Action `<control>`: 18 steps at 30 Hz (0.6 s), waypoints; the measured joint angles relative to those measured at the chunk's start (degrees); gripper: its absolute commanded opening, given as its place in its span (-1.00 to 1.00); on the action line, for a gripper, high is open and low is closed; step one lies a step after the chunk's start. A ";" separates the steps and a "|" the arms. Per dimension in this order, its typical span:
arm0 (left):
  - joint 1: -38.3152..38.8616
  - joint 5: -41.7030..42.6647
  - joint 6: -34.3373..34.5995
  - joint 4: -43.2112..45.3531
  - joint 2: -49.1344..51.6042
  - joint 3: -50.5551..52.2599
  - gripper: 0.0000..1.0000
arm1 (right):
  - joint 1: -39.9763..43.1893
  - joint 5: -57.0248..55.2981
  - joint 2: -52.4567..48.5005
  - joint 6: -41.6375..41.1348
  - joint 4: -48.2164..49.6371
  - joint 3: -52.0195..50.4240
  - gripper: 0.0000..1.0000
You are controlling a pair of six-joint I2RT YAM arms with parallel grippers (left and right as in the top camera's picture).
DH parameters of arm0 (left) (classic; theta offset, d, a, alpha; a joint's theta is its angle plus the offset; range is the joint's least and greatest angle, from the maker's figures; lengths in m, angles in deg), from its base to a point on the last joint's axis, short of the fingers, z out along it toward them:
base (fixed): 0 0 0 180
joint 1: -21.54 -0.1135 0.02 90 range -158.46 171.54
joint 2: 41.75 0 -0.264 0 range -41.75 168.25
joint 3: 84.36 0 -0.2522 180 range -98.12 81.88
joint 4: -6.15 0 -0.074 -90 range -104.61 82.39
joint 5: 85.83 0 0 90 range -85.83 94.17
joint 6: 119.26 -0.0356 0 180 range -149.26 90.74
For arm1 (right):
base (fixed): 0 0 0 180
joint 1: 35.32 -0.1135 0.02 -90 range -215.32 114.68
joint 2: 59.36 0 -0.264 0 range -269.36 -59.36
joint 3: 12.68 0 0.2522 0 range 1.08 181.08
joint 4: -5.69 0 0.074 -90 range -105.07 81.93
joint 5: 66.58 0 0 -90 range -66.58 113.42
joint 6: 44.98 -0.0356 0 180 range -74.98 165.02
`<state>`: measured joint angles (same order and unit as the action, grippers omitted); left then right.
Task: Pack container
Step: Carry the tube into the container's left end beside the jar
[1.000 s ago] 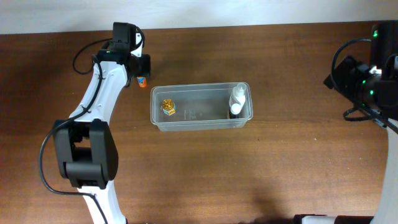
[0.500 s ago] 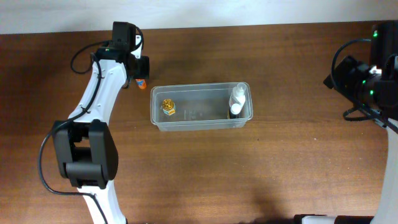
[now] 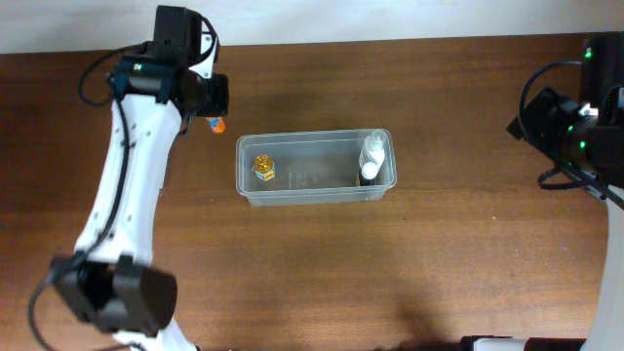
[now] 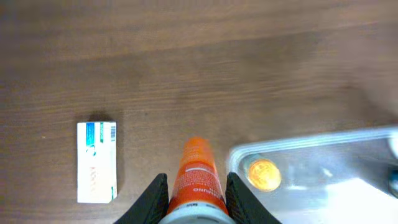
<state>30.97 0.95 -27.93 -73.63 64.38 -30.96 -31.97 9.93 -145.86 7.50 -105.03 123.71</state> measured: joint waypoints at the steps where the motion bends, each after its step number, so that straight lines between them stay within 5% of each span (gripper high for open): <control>1: 0.70 0.09 0.00 -0.96 -1.07 -0.13 -0.61 | 0.00 0.00 0.00 0.00 0.00 0.00 0.97; 18: 13.86 1.97 0.00 -12.90 -6.16 -0.31 -0.62 | 0.00 0.00 -0.02 0.02 0.00 0.00 0.97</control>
<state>44.83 2.91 -27.93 -86.53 58.21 -31.26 -31.97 9.93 -145.88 7.53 -105.03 123.71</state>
